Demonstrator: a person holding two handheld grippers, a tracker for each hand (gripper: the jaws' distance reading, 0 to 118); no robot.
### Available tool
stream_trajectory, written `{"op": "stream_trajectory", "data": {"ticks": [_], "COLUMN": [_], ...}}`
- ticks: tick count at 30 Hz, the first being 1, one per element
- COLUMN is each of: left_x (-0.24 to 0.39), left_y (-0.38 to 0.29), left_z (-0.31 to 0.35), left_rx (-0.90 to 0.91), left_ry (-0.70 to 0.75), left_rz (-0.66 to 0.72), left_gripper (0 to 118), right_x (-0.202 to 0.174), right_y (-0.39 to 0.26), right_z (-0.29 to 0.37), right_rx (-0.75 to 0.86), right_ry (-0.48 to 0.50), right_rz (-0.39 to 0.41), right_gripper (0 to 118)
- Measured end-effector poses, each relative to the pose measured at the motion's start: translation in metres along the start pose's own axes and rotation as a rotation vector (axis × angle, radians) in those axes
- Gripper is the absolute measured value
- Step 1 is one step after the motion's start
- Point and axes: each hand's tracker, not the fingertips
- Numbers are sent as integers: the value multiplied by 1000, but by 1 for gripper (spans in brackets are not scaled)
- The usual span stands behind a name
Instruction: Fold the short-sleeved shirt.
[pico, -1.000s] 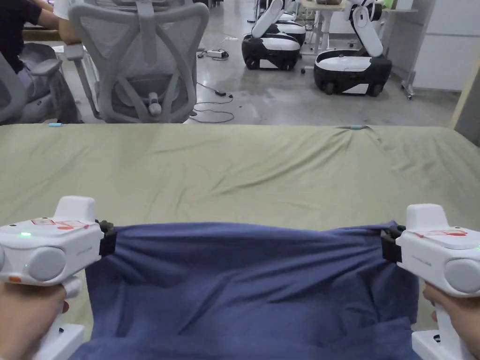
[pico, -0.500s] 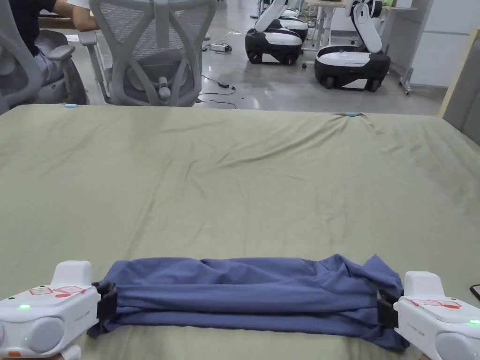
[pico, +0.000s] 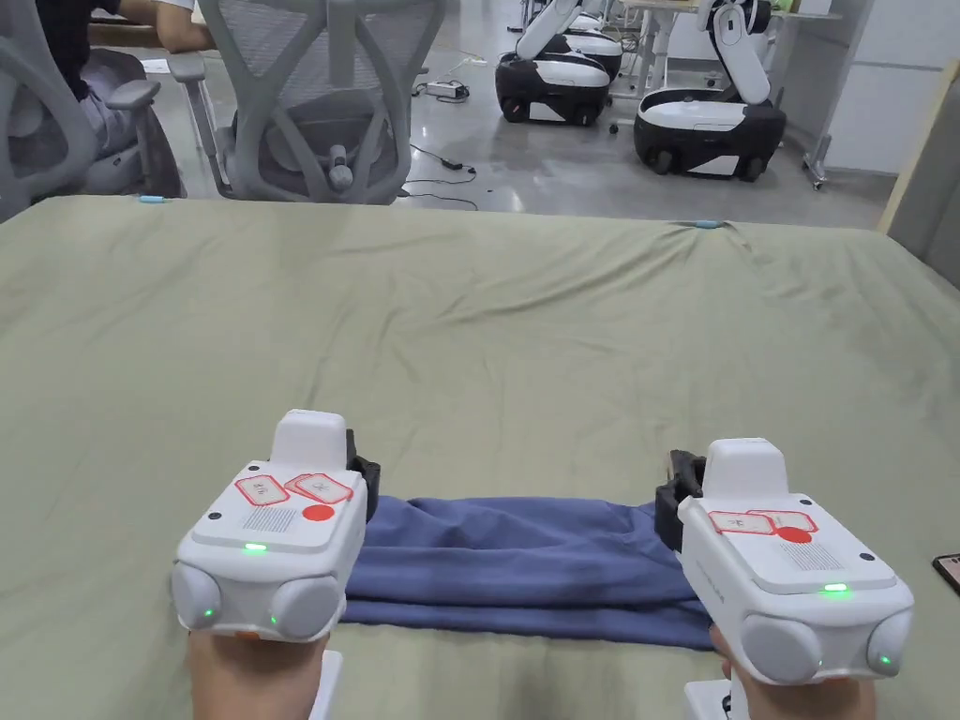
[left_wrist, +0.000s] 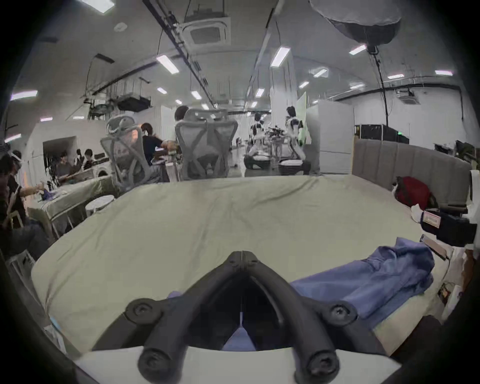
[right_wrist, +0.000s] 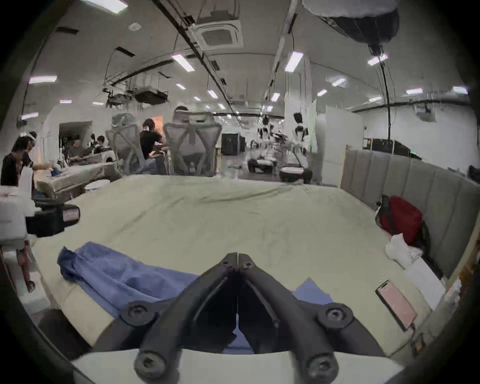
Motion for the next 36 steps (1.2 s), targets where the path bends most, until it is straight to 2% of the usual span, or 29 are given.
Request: {"op": "stream_trajectory", "data": {"ticks": [2,5,8,9,10,12,14,15,17,20,22,24,26,27,28,30,31,33,36], "left_x": [-2,-12,-39,-55,-70,-101,-133,-148,-172,-201,-212,-215,-202,-192,-179,-166,-163,-171,-180], "left_y": [-2,-7,-12,-16,-22,-35,-54,-65,-82,-111,-132,-139,-143,-147,-147,-143,-141,-134,-108], "left_z": [-4,-2,0,-2,-3,2,0,-1,3,-7,-17,-29,-47,-57,-64,-74,-78,-82,-71], "left_rx": [-20,-25,-66,-90,-113,-144,-196,-213,-234,-350,-343,-287,-342,-373,-382,-388,-399,-372,-347], "left_ry": [-54,-38,-40,-49,-64,-83,-79,-71,-72,-136,-319,-485,-613,-636,-598,-444,-381,-422,-305], "left_rz": [-27,-23,85,142,206,351,481,534,647,869,1055,1198,1339,1363,1339,1287,1282,1267,1000], "left_gripper": [0,0,0,2,9,41,99,111,106,105,104,97,94,86,78,33,17,12,10], "right_x": [-2,-6,-13,-16,-25,-30,-42,-45,-52,-61,-64,-65,-65,-65,-64,-62,-61,-58,-54], "right_y": [-1,-3,-3,-4,-5,-7,-10,-11,-12,-14,-15,-14,-13,-13,-12,-11,-11,-11,-14], "right_z": [-2,0,-1,0,-1,-2,-5,-6,-10,-17,-19,-22,-24,-26,-28,-29,-30,-31,-34], "right_rx": [-53,-40,-56,-57,-61,-73,-81,-87,-100,-126,-133,-141,-145,-149,-153,-160,-163,-169,-189], "right_ry": [77,53,75,71,66,79,84,88,99,106,107,108,110,105,101,92,89,84,80], "right_rz": [4,38,14,17,25,20,24,25,20,17,17,18,16,16,15,17,17,21,21], "right_gripper": [0,0,0,0,0,0,0,0,0,0,0,0,0,0,0,0,0,0,0]}}
